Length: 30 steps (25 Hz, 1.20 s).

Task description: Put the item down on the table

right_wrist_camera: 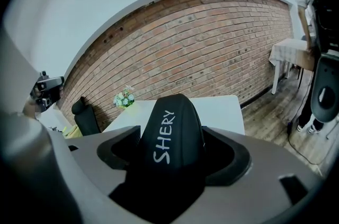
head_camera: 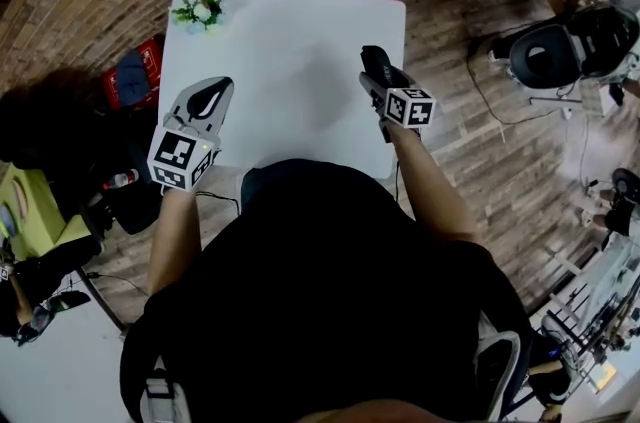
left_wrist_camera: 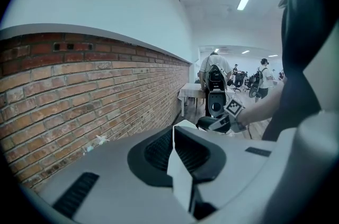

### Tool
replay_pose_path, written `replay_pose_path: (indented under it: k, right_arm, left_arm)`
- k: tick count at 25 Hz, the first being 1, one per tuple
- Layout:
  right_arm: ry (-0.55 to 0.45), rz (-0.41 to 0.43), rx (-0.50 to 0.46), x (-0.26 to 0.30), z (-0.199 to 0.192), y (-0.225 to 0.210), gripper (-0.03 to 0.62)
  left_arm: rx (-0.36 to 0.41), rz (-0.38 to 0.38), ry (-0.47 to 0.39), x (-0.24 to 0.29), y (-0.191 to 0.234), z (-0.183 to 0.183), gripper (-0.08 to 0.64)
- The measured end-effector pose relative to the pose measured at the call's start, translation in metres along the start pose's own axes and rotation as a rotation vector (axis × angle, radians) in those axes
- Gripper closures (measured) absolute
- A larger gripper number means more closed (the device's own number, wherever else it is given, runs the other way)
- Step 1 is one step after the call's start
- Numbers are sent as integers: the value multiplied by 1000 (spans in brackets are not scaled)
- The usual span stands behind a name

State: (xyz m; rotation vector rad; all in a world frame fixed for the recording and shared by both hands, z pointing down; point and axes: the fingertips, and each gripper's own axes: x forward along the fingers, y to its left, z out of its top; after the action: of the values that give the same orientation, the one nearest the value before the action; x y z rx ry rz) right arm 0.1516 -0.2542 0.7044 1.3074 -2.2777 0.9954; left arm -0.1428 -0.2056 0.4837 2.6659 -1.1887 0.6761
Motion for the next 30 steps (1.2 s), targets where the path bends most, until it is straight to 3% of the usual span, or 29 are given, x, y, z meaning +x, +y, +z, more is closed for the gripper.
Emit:
replay_pose_path:
  k: [30]
  right_arm:
    - [129,-46,13,44,-53,-24,219]
  left_arm:
    - [-58,-3,33,-3,4,-24,543]
